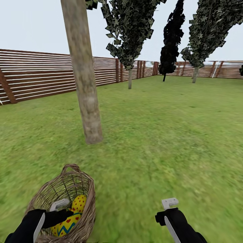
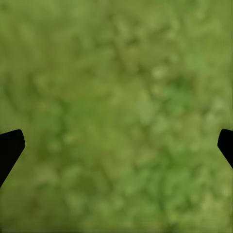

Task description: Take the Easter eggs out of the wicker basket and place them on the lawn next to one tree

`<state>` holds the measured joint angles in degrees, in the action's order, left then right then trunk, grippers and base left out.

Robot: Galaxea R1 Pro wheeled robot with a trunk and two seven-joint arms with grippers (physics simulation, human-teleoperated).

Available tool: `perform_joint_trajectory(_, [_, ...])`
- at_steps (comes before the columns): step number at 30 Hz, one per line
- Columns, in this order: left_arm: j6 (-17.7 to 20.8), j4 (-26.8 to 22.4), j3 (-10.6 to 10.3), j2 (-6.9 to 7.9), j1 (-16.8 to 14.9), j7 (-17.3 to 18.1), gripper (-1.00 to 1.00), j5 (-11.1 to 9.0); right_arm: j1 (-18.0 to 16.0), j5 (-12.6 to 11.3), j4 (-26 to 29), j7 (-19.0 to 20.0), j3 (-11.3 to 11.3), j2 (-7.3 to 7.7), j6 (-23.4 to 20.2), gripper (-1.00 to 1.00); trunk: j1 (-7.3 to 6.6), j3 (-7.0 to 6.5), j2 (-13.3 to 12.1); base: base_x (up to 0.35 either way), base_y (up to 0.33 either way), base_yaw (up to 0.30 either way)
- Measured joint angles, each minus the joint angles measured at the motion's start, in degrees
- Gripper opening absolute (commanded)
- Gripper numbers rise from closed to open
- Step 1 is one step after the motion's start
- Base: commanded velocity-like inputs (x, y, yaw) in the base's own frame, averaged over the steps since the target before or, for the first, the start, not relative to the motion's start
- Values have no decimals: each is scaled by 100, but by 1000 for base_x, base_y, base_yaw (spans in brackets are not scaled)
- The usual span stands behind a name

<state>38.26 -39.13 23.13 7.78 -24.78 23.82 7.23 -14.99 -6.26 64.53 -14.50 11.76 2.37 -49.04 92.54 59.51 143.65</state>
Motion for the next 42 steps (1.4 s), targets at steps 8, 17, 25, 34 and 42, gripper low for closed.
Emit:
perform_joint_trajectory(8, [-6,0,6,0,-2,0,100,-3,1,0,1,-2,0,-6,0,100,21,177,11,0,0,0])
perform_joint_trajectory(17, [-3,0,6,0,-4,0,100,-9,0,0,2,-5,0,2,0,100,23,200,12,0,0,0])
perform_joint_trajectory(25, [-1,0,6,0,-3,0,100,-10,-1,1,2,-3,0,2,0,100,41,355,22,0,0,0])
perform_joint_trajectory(34, [2,-2,6,0,-1,0,100,-10,-1,1,2,2,0,2,0,100,41,356,22,0,0,0])
perform_joint_trajectory(42, [-2,-1,6,0,-1,0,100,-16,-1,1,2,-1,0,2,-1,100,41,355,22,0,0,0])
